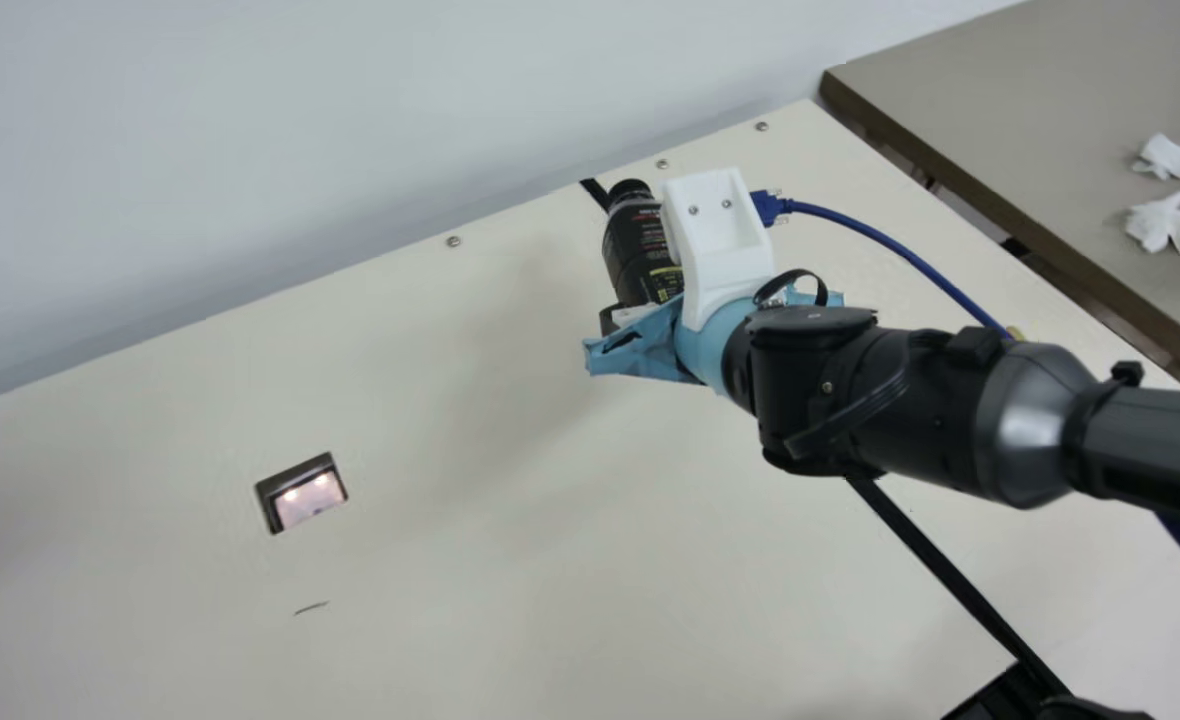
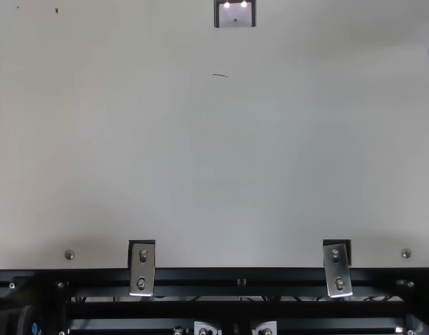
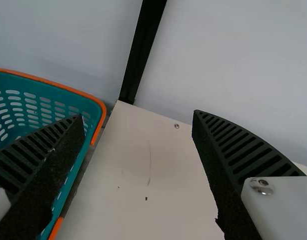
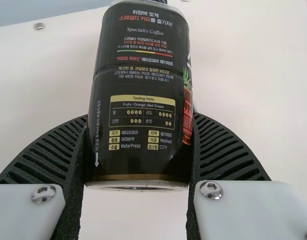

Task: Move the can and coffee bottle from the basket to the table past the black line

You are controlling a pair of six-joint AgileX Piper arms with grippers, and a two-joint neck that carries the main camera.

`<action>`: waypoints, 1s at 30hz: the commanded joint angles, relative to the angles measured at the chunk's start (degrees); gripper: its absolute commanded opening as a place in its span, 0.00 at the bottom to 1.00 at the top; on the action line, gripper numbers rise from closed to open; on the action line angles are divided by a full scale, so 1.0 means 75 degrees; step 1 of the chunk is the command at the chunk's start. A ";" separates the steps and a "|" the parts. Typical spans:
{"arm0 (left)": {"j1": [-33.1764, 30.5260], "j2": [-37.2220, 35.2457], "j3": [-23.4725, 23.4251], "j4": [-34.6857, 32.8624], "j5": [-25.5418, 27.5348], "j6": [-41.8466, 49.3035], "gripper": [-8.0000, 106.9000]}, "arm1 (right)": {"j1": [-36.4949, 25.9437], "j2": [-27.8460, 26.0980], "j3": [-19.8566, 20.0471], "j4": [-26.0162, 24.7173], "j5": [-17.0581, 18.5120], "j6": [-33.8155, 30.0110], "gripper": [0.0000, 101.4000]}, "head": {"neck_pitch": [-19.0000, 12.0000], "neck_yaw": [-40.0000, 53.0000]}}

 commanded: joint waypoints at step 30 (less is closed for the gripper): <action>0.0000 0.0000 0.0000 0.0000 0.0000 0.0000 0.85 | -0.3769 0.0847 -0.0388 0.3881 -0.1115 -0.5021 0.00 | -0.0164 -0.0088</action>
